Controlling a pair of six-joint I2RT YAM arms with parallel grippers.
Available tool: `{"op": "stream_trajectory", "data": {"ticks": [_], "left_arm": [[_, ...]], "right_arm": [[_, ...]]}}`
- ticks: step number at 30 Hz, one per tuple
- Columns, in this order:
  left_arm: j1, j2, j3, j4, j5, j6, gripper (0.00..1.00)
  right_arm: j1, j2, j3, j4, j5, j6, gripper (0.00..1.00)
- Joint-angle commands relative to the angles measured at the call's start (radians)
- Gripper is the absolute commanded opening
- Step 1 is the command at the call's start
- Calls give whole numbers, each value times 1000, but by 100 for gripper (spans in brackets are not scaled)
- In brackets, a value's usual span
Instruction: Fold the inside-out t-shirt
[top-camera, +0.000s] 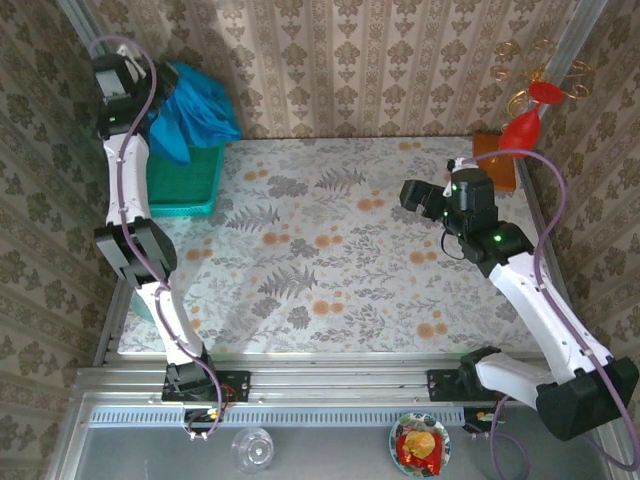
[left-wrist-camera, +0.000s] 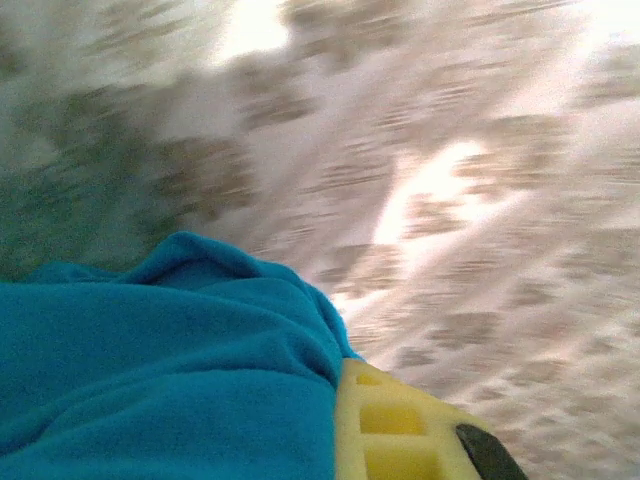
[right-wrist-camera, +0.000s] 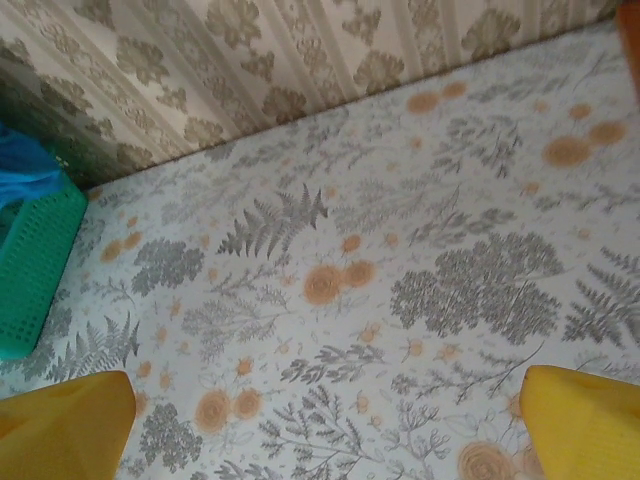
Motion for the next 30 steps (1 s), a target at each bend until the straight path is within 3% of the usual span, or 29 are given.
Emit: {"op": "stream_trajectory", "data": {"ticks": [1, 5, 11, 14, 17, 19, 21, 25, 30], "left_arm": [[-79, -85, 48, 21, 95, 73, 0], [-213, -159, 51, -57, 92, 189, 0], [-486, -221, 40, -239, 56, 390, 0], [-631, -296, -115, -266, -11, 440, 0], [-734, -427, -416, -160, -44, 470, 29], [-762, -504, -614, -77, -112, 438, 43], [-760, -561, -784, -5, -149, 378, 49], [-745, -585, -972, 10, -131, 315, 51], [-751, -515, -1047, -1, -56, 303, 53]], "right_arm": [[5, -61, 41, -65, 75, -57, 100], [2, -109, 57, -88, 108, -88, 100], [2, -161, 73, -133, 158, -112, 100], [2, -184, 51, -160, 168, -111, 100], [1, -184, 33, -207, 166, -103, 100], [0, -183, 18, -242, 167, -91, 100], [1, -184, -10, -265, 164, -76, 100], [0, -184, -94, -277, 129, -46, 100], [0, -147, -211, -253, 57, 2, 99]]}}
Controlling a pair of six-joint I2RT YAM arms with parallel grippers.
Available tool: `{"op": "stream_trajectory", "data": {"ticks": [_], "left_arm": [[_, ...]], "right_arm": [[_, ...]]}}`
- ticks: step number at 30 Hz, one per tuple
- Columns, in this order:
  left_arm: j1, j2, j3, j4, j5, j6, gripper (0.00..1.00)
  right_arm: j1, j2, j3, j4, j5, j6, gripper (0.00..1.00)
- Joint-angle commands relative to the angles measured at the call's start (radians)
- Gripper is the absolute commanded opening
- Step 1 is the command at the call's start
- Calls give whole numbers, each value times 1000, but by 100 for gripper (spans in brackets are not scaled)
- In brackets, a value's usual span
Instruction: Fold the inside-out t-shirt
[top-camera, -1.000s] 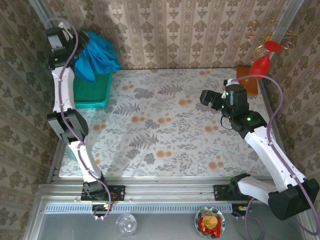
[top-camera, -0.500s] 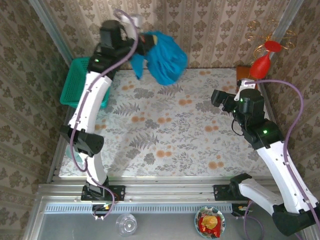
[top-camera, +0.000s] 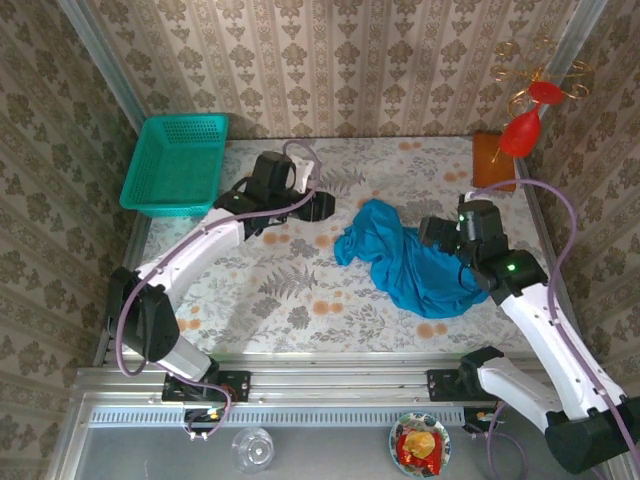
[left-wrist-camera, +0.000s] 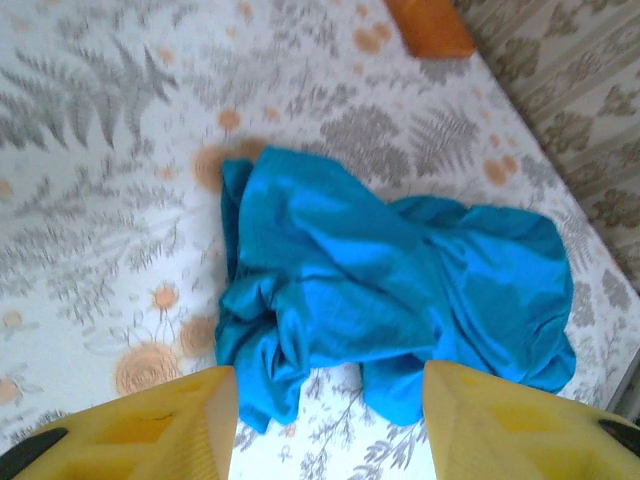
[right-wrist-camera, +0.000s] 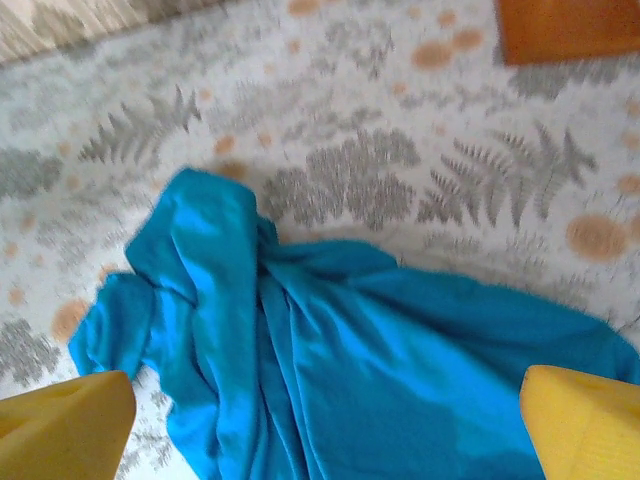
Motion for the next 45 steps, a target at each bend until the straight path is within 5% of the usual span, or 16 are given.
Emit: {"op": "stream_trajectory", "data": {"ticks": [1, 22, 27, 31, 36, 45], "left_arm": [[-8, 51, -19, 44, 55, -32, 53], [-51, 511, 121, 79, 186, -44, 56], [-51, 537, 127, 90, 201, -56, 34], [-41, 510, 108, 112, 192, -66, 6], [7, 367, 35, 176, 113, -84, 0], [217, 17, -10, 164, 83, -83, 0]], "right_arm": [[1, 35, -69, -18, -58, 54, 98], [1, 198, -343, 114, -165, 316, 74], [1, 263, -351, 221, -274, 317, 54], [3, 291, -315, 225, -307, 322, 25], [3, 215, -236, 155, -253, 299, 0], [-4, 54, 112, -31, -47, 160, 0]]}}
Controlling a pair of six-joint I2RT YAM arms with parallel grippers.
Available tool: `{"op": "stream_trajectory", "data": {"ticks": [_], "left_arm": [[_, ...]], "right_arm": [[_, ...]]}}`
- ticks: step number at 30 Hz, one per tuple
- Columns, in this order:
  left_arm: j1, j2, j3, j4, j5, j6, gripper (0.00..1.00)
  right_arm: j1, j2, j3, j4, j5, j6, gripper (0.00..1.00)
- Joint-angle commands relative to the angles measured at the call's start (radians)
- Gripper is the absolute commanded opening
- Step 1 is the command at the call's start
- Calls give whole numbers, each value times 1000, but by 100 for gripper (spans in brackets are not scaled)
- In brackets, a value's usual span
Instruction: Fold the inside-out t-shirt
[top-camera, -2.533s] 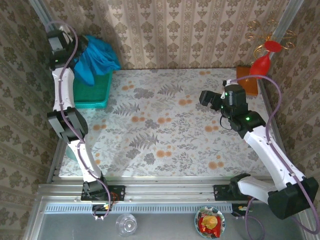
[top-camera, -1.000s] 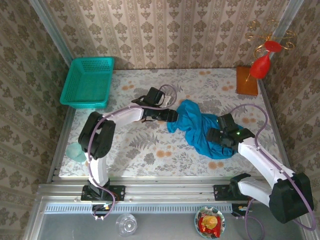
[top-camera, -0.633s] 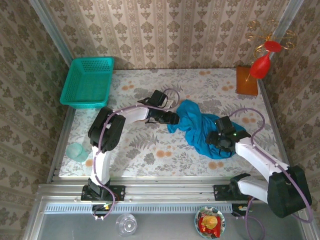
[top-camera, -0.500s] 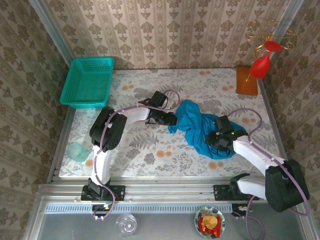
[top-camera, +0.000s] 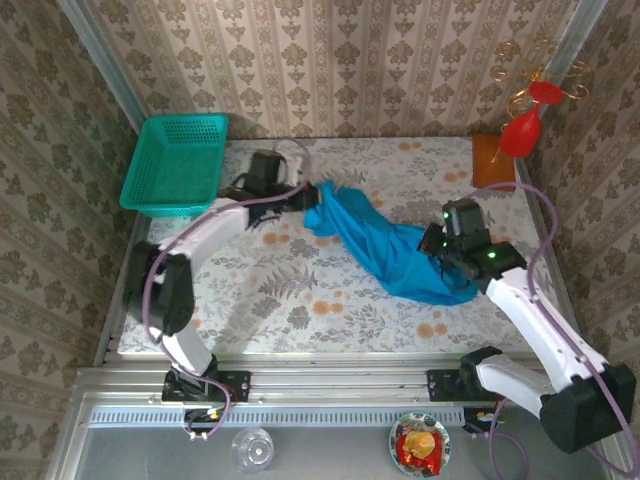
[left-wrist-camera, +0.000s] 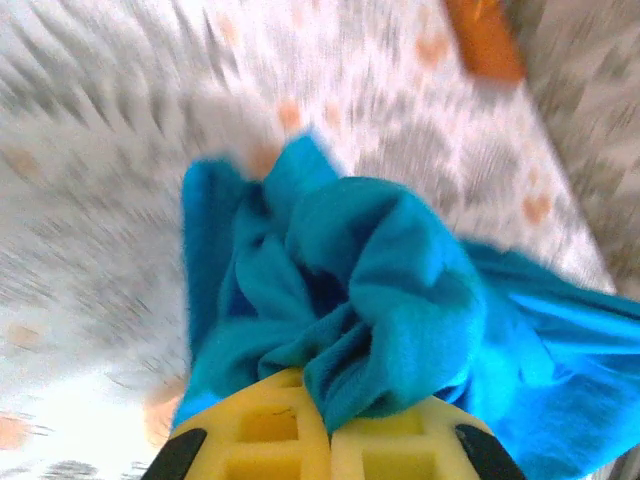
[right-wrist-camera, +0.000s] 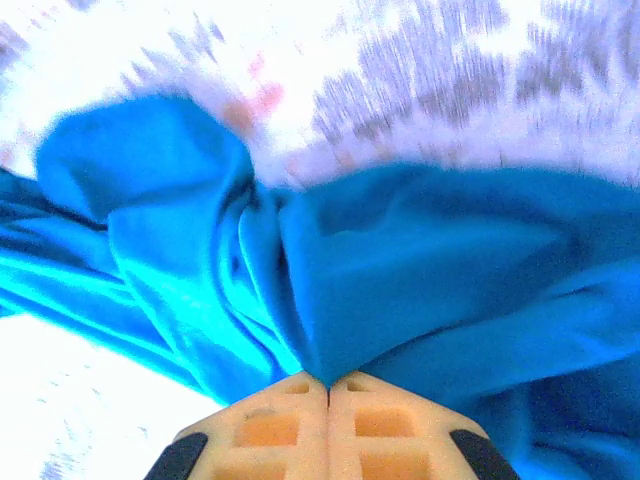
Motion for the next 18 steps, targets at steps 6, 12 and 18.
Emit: {"op": "stream_trajectory", "data": {"ticks": [6, 12, 18], "left_arm": [[208, -331, 48, -102, -16, 66, 0], [290, -537, 77, -75, 144, 166, 0], [292, -642, 55, -59, 214, 211, 0]], "right_arm": [[-5, -76, 390, -161, 228, -228, 0], [-6, -156, 521, -136, 279, -301, 0], [-5, -161, 622, -96, 292, -370, 0]]}}
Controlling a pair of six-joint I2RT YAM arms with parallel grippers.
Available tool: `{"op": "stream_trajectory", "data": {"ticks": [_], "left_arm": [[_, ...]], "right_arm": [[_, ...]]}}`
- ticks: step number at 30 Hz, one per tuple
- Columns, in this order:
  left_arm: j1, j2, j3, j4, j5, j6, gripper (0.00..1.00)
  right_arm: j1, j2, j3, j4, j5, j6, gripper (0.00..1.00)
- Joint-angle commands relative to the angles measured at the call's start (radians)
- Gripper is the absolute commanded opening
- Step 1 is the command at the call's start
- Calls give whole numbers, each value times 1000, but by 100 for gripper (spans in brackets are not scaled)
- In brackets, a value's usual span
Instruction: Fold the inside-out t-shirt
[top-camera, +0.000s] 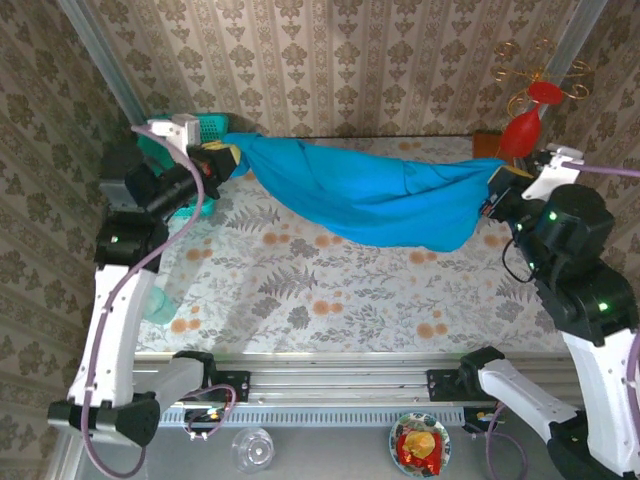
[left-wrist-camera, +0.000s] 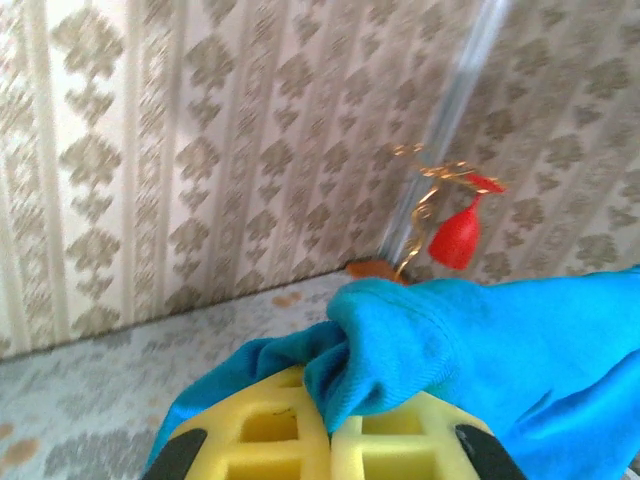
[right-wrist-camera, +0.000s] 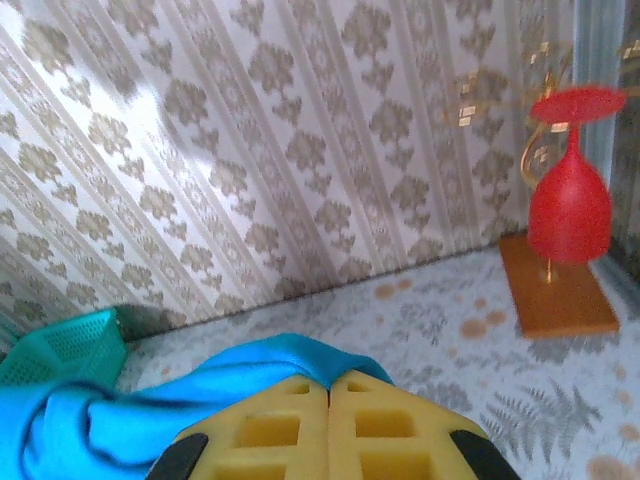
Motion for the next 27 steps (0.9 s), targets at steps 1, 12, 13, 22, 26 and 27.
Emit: {"op": "stream_trajectory", "data": {"ticks": [1, 12, 13, 22, 26, 27], "left_arm": [[8, -6, 13, -17, 3, 51, 0], [9, 345, -91, -197, -166, -12, 0], [12, 387, -114, -181, -169, -16, 0], [25, 507, -223, -138, -165, -32, 40], [32, 504, -239, -138, -180, -37, 41], [34, 503, -242, -137, -182, -38, 41]], "right_arm": [[-4, 28, 67, 26, 64, -84, 0], [-157, 523, 152, -45, -75, -60, 2], [-172, 595, 166, -64, -91, -46, 13], [-137, 671, -1, -75, -240, 33, 42], [-65, 634, -132, -84, -276, 55, 42], [-34, 622, -178, -86, -277, 68, 42]]}}
